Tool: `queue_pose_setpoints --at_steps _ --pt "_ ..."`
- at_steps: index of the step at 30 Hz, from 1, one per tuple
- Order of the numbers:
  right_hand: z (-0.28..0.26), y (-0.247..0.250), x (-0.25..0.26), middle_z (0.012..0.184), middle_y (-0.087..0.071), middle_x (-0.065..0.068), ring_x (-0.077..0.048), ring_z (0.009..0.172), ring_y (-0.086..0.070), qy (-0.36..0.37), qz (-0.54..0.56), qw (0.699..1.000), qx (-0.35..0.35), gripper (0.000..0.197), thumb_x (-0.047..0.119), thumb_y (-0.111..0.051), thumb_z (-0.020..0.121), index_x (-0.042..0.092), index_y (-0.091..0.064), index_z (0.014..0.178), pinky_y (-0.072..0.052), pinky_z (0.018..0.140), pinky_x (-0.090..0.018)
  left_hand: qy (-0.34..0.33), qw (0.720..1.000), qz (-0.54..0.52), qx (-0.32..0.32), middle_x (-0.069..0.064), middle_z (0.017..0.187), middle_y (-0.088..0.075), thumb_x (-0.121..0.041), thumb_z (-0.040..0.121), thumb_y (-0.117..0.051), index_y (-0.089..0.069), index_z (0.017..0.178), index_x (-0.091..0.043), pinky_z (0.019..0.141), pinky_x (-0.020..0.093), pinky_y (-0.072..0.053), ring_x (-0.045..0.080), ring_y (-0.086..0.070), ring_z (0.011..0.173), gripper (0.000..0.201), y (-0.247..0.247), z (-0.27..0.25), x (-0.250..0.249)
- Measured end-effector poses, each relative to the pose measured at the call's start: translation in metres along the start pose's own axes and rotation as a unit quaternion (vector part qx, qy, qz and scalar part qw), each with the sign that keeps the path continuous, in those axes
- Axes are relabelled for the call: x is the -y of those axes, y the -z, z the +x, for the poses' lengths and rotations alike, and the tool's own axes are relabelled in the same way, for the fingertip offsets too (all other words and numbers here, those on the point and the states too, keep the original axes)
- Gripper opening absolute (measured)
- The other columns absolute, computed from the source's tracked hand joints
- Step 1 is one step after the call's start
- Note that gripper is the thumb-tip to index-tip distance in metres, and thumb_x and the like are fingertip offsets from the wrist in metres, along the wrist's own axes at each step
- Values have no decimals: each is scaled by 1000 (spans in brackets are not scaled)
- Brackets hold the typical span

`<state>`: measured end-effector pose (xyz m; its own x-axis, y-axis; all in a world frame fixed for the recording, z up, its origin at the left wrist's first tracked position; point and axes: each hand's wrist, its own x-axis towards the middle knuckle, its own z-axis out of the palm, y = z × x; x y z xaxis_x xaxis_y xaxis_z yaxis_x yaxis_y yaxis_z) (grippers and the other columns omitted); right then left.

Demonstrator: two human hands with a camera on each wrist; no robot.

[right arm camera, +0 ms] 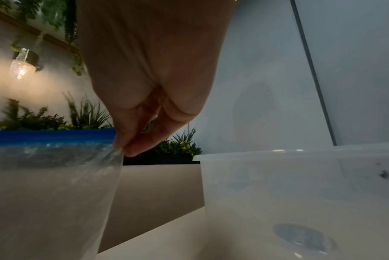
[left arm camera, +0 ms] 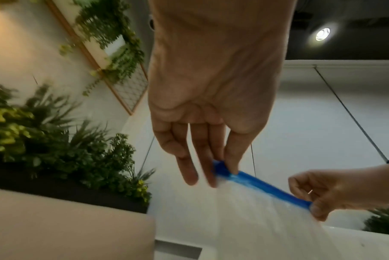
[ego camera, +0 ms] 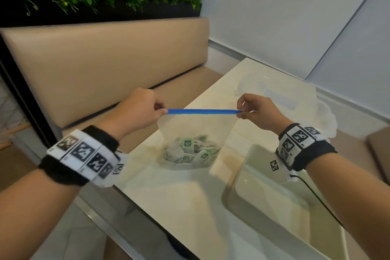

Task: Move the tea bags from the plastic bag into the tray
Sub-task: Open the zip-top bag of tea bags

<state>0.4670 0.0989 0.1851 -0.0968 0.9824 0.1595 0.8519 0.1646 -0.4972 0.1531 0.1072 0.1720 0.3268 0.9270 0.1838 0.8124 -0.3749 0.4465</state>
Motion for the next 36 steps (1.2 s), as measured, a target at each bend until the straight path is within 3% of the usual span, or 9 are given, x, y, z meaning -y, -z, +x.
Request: queue_pose_setpoints --at_steps 6,13,20,22,25,28,31,34,36 --pt "-3 -29 38 99 -58 -3 -17 89 -52 201 -126 971 17 25 9 -70 79 13 -62 102 -43 83 -28 -28 997 -62 -29 -11 68 -56 -21 89 -60 -63 81 -18 60 28 -38 12 -53 62 9 -4 -18 7" --pt "-7 -58 71 75 -59 -1 -27 68 -55 303 -237 922 -52 3 18 -69 73 20 -69 75 -43 56 -31 -25 998 -61 8 -6 75 -59 -35 93 -51 -60 100 -26 62 26 -40 9 -53 65 14 -3 -16 -1" --pt "-12 -63 85 60 -50 9 -18 57 -44 164 -126 978 11 11 11 -56 85 15 -65 89 -37 58 -29 71 963 -160 204 4 70 -56 -20 94 -52 -65 81 -11 53 20 -42 17 -54 58 21 -15 10 -21" --pt "-16 -67 87 63 -57 7 -22 59 -54 87 -33 995 22 11 16 -56 86 8 -64 84 -39 59 -29 137 909 -345 191 11 80 -59 -10 96 -48 -60 78 -6 67 25 -49 28 -63 69 22 -27 8 -18" --pt "-18 -72 84 69 -66 -5 -17 63 -64 -34 84 996 16 28 32 -70 82 7 -62 70 -49 62 -23 242 695 -657 165 15 86 -70 -6 100 -38 -55 85 -1 72 32 -57 26 -70 72 24 -45 1 -15" --pt "-23 -81 79 72 -59 -8 -14 66 -61 -175 367 912 51 8 0 -63 86 8 -61 83 -53 66 -20 297 529 -786 115 13 68 -71 -2 101 -29 -54 91 2 50 30 -57 21 -70 56 28 -60 -4 -13" --pt "-23 -90 73 72 -52 -3 -15 72 -57 -281 581 763 40 33 -16 -40 89 2 -51 114 -48 81 -33 326 458 -825 52 6 48 -59 8 96 -24 -45 81 -13 42 32 -54 18 -61 41 33 -71 -6 -10" --pt "-23 -98 75 65 -47 -4 -14 60 -48 -334 631 700 -20 41 -19 -24 88 2 -52 111 -49 72 -31 310 464 -828 54 4 51 -43 12 78 -27 -40 76 -17 43 30 -50 16 -43 40 32 -74 -8 -6" --pt "-23 -103 77 71 -41 -7 -17 56 -35 -359 671 645 -61 50 -19 -14 81 0 -50 110 -43 66 -27 293 538 -783 110 0 58 -34 3 70 -41 -44 72 -18 45 25 -47 14 -34 44 21 -72 -12 -7"
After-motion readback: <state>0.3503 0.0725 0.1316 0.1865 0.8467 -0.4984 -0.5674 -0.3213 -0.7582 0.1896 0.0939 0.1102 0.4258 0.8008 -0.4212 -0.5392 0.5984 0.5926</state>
